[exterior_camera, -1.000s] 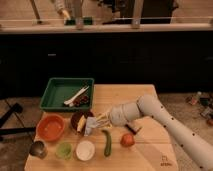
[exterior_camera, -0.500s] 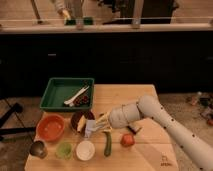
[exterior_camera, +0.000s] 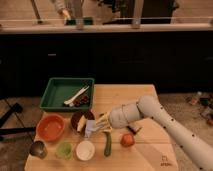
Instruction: Place towel in paper cup
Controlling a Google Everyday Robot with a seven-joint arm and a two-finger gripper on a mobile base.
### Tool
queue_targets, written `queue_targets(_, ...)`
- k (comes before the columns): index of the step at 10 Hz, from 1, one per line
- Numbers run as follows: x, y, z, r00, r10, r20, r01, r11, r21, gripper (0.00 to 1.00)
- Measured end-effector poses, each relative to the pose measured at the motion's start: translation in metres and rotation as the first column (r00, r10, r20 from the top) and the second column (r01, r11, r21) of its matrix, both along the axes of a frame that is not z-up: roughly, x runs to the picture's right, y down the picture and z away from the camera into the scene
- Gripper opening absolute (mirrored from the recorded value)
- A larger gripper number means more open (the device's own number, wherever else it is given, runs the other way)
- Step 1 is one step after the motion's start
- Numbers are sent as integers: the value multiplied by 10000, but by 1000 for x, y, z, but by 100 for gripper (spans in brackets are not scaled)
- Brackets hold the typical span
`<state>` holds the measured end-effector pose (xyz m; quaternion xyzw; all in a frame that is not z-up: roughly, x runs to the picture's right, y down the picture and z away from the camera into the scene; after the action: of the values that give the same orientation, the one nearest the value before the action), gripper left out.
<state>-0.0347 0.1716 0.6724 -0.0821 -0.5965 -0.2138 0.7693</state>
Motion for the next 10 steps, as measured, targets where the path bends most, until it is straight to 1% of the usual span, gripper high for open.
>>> queue_targets(1, -9, 5, -1, 9991, -292, 312, 298, 9994, -161, 0)
queue_targets(2, -14, 8, -2, 9978, -453, 492, 466, 9986, -256, 0)
queue_targets(4, -18, 11, -5, 9958, -636, 663, 659, 9973, -332, 0)
queue_targets(7, -28, 18, -14, 9908, -904, 1006, 933, 9953, -247, 0)
queue_targets(10, -34, 30, -28, 9860, -1054, 1291, 1083, 9940, -154, 0)
